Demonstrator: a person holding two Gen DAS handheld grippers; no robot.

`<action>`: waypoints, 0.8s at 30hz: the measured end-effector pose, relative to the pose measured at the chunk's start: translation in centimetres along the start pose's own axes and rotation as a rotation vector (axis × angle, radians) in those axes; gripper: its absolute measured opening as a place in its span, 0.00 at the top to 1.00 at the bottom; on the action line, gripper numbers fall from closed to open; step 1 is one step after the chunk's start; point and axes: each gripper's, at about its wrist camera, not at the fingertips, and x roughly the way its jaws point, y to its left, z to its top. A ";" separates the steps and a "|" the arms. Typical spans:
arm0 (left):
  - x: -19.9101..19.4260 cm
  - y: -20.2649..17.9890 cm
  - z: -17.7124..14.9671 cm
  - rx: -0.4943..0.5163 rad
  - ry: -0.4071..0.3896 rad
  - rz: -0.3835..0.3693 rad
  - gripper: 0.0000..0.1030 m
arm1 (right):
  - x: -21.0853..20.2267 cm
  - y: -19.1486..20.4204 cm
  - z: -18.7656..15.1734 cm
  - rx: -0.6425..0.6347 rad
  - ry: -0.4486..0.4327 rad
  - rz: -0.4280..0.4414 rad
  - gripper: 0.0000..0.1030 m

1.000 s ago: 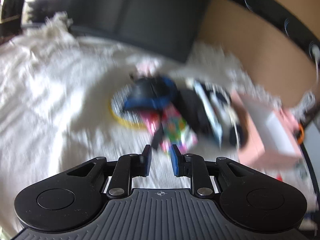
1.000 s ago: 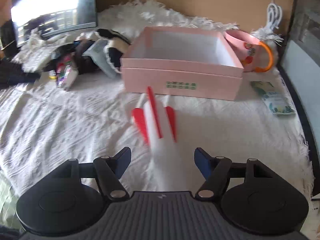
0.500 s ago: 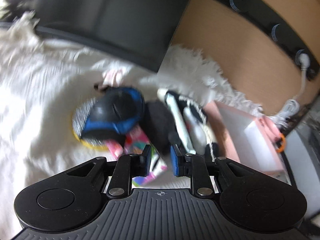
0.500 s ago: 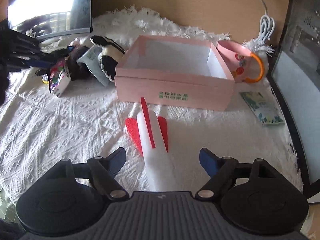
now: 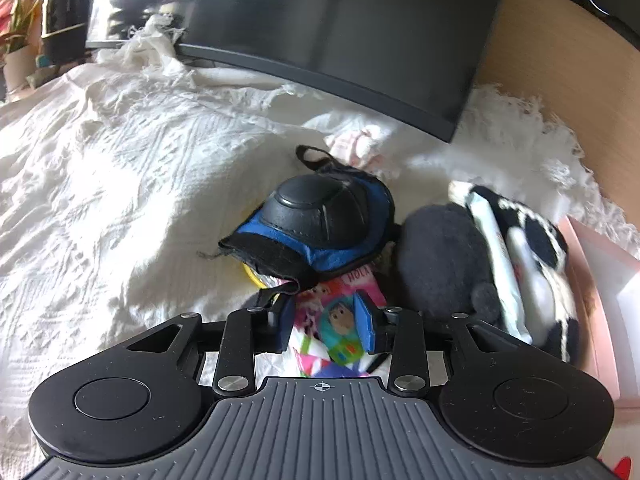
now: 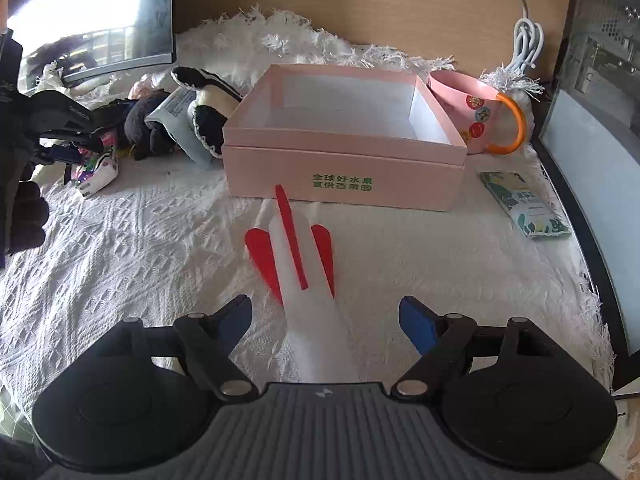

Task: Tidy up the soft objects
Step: 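Grasp the pink Kleenex tissue pack with the left gripper while the right holds the rocket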

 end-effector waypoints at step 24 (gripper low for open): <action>-2.1 3.2 -2.8 0.218 0.148 -0.391 0.69 | -0.9 5.2 3.5 -0.238 -0.116 0.134 0.21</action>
